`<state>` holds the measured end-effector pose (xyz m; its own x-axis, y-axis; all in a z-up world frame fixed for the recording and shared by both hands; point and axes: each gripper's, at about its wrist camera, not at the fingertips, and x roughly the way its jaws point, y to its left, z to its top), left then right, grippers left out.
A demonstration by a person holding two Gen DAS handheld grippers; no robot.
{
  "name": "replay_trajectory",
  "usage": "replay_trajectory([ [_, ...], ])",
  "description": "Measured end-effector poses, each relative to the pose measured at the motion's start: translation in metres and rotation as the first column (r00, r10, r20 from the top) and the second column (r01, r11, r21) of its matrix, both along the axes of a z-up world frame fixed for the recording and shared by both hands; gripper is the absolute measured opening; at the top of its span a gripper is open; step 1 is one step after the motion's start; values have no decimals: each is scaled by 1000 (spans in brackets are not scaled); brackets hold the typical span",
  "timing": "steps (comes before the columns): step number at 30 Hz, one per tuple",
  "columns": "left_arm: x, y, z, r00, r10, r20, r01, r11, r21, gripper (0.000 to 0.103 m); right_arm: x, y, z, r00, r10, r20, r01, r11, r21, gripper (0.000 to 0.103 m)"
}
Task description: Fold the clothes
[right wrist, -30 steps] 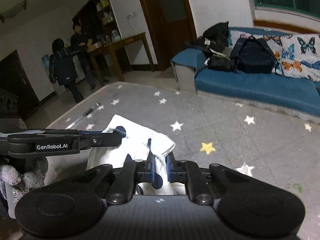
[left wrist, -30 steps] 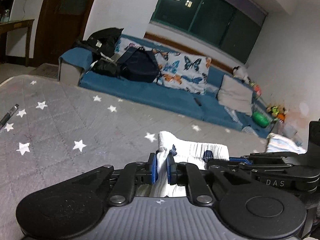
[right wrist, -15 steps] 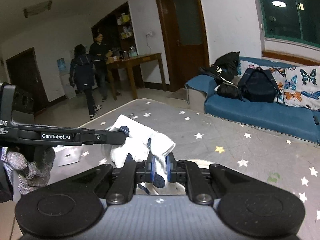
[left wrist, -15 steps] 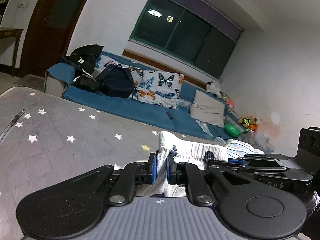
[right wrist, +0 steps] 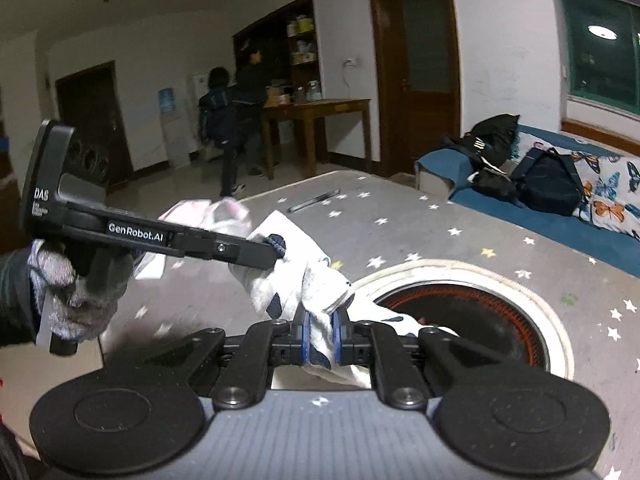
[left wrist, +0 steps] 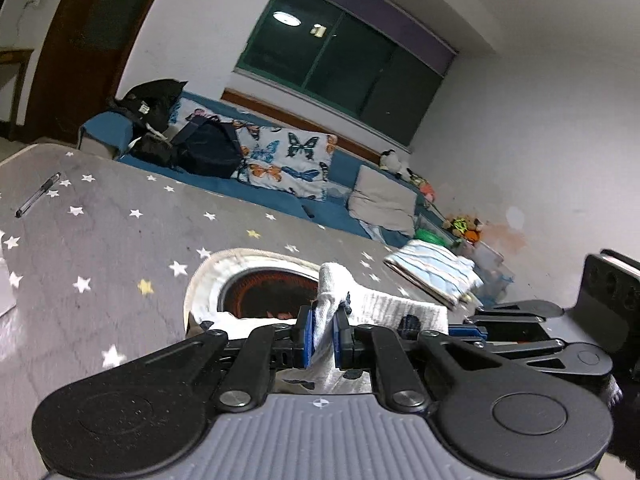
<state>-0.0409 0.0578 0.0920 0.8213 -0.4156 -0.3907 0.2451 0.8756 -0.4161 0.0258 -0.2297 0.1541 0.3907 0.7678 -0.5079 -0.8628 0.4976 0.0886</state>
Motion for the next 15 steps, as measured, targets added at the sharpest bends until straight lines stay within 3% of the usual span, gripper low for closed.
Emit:
replay_trajectory([
  [15, -78, -1, -34, 998, -66, -4, 66, 997, 25, 11, -81, -8, -29, 986, 140, 92, -130, 986, -106, 12],
])
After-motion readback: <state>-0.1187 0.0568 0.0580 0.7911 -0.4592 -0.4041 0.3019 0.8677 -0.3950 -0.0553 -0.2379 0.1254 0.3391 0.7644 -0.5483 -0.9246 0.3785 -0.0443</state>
